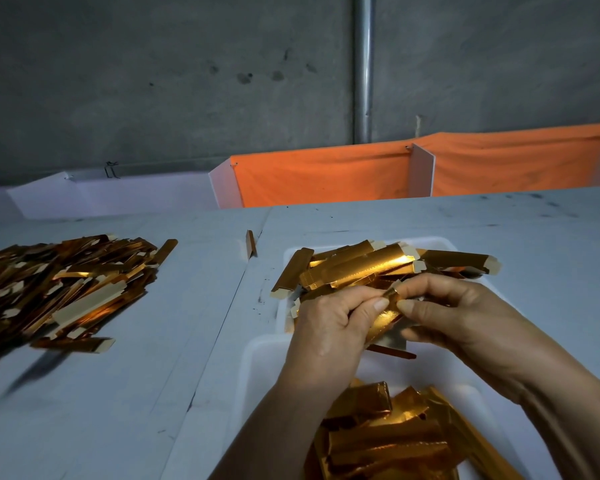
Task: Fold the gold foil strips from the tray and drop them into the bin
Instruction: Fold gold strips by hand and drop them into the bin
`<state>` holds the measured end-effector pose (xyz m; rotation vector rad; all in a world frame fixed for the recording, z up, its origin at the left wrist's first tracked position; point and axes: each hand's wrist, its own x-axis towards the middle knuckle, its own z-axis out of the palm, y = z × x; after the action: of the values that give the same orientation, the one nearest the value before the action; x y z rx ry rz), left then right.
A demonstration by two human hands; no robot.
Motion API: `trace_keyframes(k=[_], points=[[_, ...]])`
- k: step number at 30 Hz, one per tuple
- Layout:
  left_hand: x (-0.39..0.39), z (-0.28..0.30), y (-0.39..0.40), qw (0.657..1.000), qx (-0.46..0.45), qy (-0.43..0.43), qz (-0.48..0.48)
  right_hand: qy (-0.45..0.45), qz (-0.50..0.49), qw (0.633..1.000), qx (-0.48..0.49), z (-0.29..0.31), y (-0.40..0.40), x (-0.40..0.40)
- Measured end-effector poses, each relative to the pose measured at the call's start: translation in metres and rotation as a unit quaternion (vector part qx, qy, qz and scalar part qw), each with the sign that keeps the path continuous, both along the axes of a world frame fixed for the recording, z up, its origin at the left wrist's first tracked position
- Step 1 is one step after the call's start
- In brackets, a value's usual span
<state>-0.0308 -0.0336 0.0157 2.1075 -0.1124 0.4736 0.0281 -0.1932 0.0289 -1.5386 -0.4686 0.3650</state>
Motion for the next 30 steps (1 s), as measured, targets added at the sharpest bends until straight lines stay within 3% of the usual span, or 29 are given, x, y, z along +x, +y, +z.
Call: trace_keyframes(k=[10, 14, 18, 23, 30], points=[[0.002, -0.003, -0.009, 0.990, 0.139, 0.032, 0.011, -0.019, -0.062, 0.998, -0.027, -0.001, 0.001, 0.000], [0.003, -0.004, -0.004, 0.996, 0.065, 0.047, 0.023, 0.012, -0.025, 0.999, 0.018, 0.001, -0.001, 0.000], [0.004, -0.003, 0.004, 0.998, -0.015, 0.068, 0.002, -0.005, 0.006, 1.000, -0.013, 0.006, -0.007, 0.000], [0.003, -0.002, 0.005, 0.996, -0.001, 0.080, -0.026, -0.057, -0.023, 0.996, -0.061, 0.007, -0.007, 0.000], [0.001, 0.000, 0.007, 0.996, -0.010, 0.077, -0.053, -0.023, -0.015, 0.999, -0.017, 0.007, -0.009, 0.002]])
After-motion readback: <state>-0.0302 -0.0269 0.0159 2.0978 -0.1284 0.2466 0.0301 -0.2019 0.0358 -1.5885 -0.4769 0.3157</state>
